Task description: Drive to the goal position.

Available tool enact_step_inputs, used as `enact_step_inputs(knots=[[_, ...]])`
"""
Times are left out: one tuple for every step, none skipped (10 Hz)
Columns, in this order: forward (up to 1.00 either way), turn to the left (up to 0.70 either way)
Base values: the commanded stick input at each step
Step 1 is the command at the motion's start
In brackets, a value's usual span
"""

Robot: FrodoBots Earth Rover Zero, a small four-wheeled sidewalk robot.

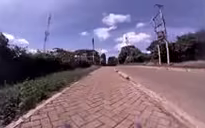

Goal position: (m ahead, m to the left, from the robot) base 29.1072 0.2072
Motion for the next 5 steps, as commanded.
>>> enact_step_inputs(knots=[[1.00, 0.00], [1.00, 0.00], [1.00, -0.05], [1.00, -0.20], [1.00, -0.32]])
